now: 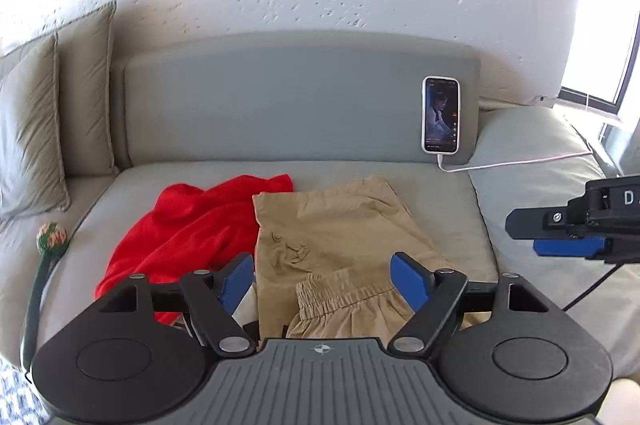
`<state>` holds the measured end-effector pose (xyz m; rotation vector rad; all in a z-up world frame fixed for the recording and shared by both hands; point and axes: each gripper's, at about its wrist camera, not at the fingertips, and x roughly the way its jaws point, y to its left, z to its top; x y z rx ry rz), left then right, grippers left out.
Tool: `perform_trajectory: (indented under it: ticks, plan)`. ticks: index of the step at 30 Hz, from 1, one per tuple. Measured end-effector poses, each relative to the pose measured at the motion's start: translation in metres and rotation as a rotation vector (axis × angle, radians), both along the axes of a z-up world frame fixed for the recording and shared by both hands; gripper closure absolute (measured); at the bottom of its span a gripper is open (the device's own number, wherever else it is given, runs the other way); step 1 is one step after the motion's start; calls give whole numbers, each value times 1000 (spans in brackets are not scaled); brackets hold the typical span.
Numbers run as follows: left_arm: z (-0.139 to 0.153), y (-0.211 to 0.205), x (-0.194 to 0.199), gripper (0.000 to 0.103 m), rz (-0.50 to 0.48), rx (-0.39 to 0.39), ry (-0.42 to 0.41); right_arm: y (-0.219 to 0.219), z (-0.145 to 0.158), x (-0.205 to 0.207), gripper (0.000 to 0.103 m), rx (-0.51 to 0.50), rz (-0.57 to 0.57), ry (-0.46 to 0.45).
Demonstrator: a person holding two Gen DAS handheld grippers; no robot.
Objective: Fold clothes
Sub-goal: 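Lift the cuffs with both grippers and lay them toward the waistband, then open both grippers and release the folded cuffs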
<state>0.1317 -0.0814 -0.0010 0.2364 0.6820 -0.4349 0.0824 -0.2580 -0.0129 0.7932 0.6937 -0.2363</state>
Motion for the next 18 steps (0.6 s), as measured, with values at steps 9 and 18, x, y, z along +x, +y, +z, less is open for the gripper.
perform_trajectory:
  ticks: [9, 18]
  plan:
    - [-50, -2, -42, 31, -29, 143, 114, 30, 4, -51, 50, -77, 86, 66]
    - [-107, 2, -38, 31, 95, 157, 158, 48, -55, -48, 49, -166, 118, 212]
